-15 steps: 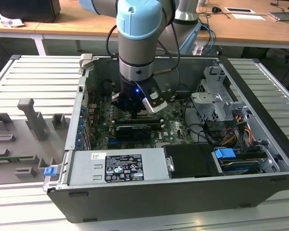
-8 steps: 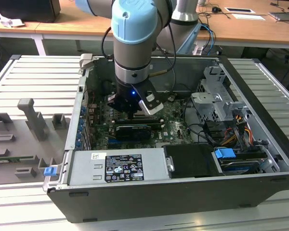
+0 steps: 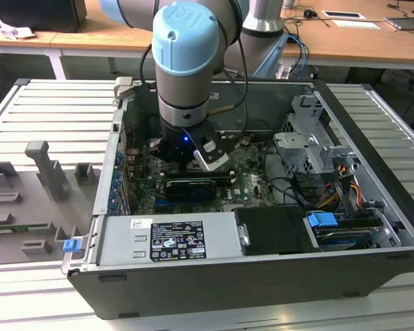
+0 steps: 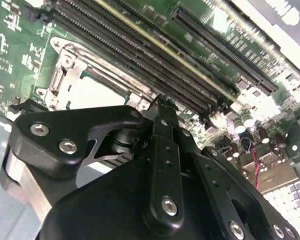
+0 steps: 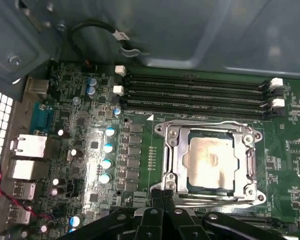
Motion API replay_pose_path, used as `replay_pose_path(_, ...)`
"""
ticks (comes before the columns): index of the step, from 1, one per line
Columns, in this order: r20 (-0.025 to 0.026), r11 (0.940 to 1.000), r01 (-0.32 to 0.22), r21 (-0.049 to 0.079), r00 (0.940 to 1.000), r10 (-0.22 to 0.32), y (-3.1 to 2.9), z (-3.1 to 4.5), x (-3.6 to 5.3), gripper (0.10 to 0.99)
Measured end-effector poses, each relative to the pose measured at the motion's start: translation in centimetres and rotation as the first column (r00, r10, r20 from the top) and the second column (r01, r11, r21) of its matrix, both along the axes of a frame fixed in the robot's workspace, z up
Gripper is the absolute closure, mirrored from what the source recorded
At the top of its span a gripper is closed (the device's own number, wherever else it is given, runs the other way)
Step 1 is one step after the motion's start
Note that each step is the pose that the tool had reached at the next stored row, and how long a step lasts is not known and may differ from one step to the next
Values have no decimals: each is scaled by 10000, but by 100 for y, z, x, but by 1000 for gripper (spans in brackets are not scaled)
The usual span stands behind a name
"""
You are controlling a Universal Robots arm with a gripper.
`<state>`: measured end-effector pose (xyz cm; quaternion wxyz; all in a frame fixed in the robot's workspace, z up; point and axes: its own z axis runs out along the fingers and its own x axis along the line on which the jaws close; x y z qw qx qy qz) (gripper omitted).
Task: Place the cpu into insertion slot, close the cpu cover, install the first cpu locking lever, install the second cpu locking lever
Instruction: 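Install the second cpu locking lever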
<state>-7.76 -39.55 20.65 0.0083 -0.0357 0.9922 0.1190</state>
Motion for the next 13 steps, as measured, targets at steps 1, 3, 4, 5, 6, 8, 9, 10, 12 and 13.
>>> replay_pose_path(1, -1, 10000, 0, 30, 10000, 0, -4, -8, -2, 980)
replay_pose_path(3, -1, 9999, 0, 146, 10000, 0, -7, -28, -3, 980)
replay_pose_path(4, 0, 9998, 0, 219, 10000, 0, -6, -48, -2, 980)
replay_pose_path(5, -1, 9997, -1, 249, 10000, 1, -6, -57, -3, 980)
replay_pose_path(6, -3, 9996, -2, 279, 10000, 2, -7, -66, -3, 980)
replay_pose_path(8, 0, 9992, -1, 400, 10000, 0, -7, -92, -3, 980)
replay_pose_path(9, 0, 9991, 0, 427, 10000, 0, -7, -100, -3, 980)
replay_pose_path(10, 0, 9990, 0, 450, 10000, 0, -6, -107, -3, 980)
replay_pose_path(12, -1, 9989, -2, 463, 10000, 2, -7, -106, -4, 980)
replay_pose_path(13, 2, 9989, -2, 471, 10000, 2, -6, -78, -4, 980)
